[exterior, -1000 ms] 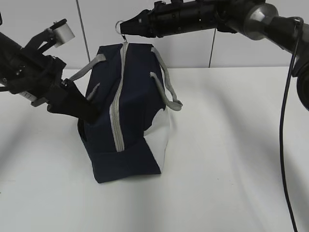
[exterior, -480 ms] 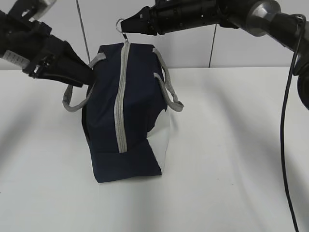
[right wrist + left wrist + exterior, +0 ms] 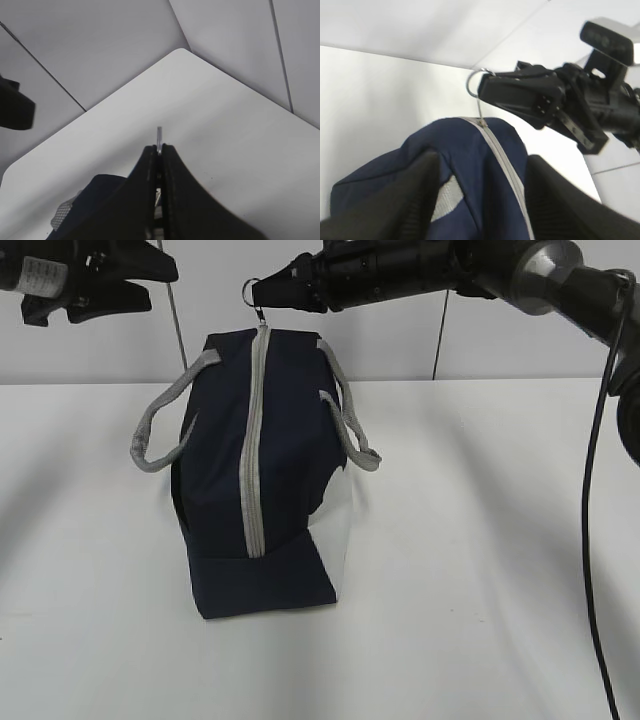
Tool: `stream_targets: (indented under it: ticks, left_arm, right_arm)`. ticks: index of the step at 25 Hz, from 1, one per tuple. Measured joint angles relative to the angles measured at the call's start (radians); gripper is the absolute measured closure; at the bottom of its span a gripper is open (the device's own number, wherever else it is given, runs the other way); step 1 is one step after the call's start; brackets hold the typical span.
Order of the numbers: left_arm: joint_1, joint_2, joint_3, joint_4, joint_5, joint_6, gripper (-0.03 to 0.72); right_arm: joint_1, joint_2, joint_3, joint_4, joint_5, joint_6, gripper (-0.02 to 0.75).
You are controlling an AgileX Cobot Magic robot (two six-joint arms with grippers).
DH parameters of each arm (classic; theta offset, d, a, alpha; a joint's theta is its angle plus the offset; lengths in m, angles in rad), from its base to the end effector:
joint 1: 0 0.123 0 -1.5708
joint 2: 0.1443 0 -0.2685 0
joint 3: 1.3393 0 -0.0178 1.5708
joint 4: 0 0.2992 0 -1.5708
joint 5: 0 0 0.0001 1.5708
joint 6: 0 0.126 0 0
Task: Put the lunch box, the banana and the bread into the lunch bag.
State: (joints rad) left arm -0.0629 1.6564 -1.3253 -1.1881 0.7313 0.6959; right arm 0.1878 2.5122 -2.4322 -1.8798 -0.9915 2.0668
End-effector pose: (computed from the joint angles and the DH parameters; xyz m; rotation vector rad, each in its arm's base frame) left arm 0.4334 -0.1056 0.2763 0.0647 2.1517 -0.9704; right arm 0.5765 0.2117 0.2366 -0.7945 1.7829 1.0145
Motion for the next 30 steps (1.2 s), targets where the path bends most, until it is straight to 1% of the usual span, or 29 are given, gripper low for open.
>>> stream_targets:
  ticks: [5, 11, 15, 20, 26, 28, 30]
  left_arm:
    - [-0.002, 0.102, 0.000, -0.075, -0.022, -0.003, 0.316]
    - [-0.023, 0.171, 0.000, -0.162, -0.002, -0.003, 0.328]
    - [-0.054, 0.178, 0.000, -0.176, 0.000, -0.003, 0.328]
    - [-0.085, 0.183, 0.000, -0.188, -0.045, -0.003, 0.328]
    - [-0.108, 0.216, 0.000, -0.247, -0.063, 0.025, 0.330]
    - [-0.111, 0.227, 0.000, -0.263, -0.066, 0.030, 0.344]
    - [-0.111, 0.230, 0.000, -0.267, -0.074, 0.032, 0.374]
  right_arm:
    - [0.000, 0.000, 0.000, 0.000, 0.000, 0.000, 0.754]
    - [0.000, 0.000, 0.000, 0.000, 0.000, 0.000, 0.754]
    - [0.000, 0.000, 0.000, 0.000, 0.000, 0.000, 0.754]
    - [-0.001, 0.000, 0.000, 0.000, 0.000, 0.001, 0.754]
    - [-0.001, 0.000, 0.000, 0.000, 0.000, 0.001, 0.754]
    - [-0.001, 0.000, 0.000, 0.000, 0.000, 0.001, 0.754]
    - [-0.001, 0.000, 0.000, 0.000, 0.000, 0.002, 0.754]
